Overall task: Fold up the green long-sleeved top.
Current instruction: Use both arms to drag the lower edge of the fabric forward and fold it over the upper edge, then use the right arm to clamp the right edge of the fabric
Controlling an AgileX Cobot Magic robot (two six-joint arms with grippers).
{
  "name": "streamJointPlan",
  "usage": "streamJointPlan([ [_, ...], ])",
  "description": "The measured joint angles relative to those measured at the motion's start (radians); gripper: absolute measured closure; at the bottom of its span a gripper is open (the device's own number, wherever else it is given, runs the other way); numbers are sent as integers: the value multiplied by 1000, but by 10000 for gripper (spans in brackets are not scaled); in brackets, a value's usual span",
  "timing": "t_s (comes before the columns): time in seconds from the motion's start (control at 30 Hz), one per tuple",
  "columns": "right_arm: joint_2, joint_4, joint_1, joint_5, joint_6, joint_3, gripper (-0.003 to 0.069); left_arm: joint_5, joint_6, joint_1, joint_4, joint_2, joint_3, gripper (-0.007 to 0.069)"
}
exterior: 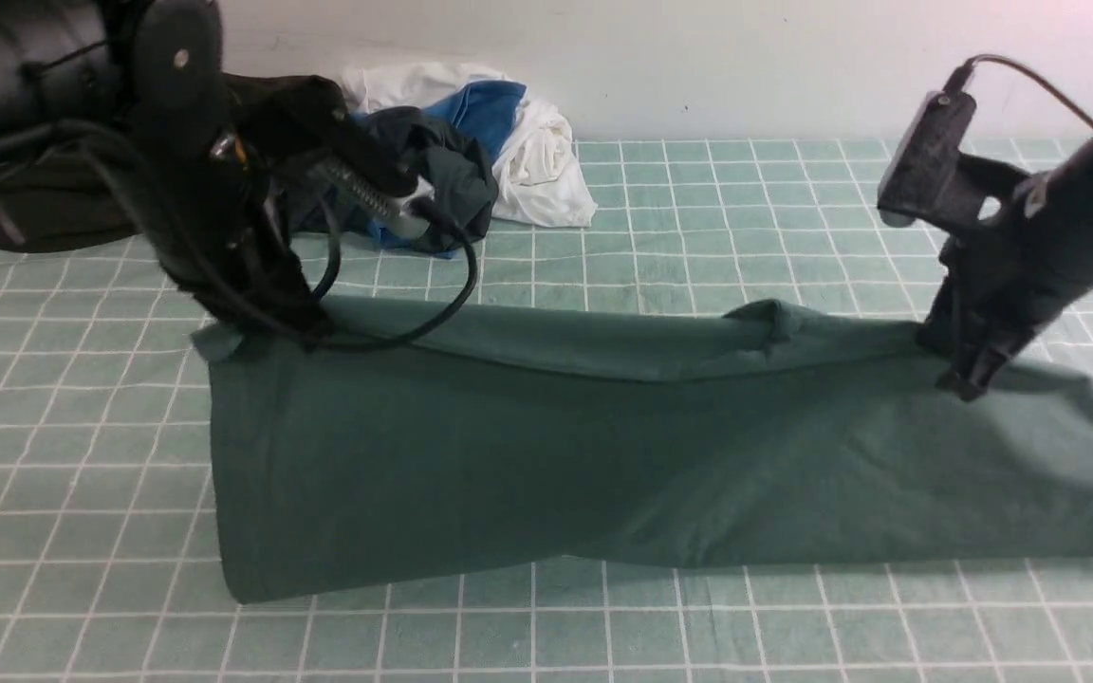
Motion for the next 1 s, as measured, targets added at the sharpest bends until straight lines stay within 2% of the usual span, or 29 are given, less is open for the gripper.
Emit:
streamJointPlan([
  [0.27,211,-67,-3,-50,187,-140,639,-69,-26,27,75,309,-257,604],
  [0.43,262,-175,-8,-79,405,-179,503,-123,-49,40,91,427,-348,505],
  [0.53,252,-186,-9,-65,517,-200,397,-122,-76,41,91,434,-376,399],
  [0.63,220,-136,-9,-7,558,-207,318,-57,-135,38,78,419,-425,295],
  [0.73,188,-21,-9,49,564,-208,292,38,-164,27,35,382,-450,246],
  [0.8,183,32,-9,59,562,-209,289,70,-172,19,11,367,-453,246],
  [0.9,191,205,24,67,500,-203,288,137,-177,-14,-32,324,-454,284],
  [0.93,208,249,46,66,470,-203,288,150,-179,-27,-39,314,-453,321],
  [0.97,212,256,50,65,466,-203,288,152,-179,-29,-41,313,-453,327],
  [1.0,249,295,83,50,430,-203,289,159,-181,-42,-46,302,-447,375],
])
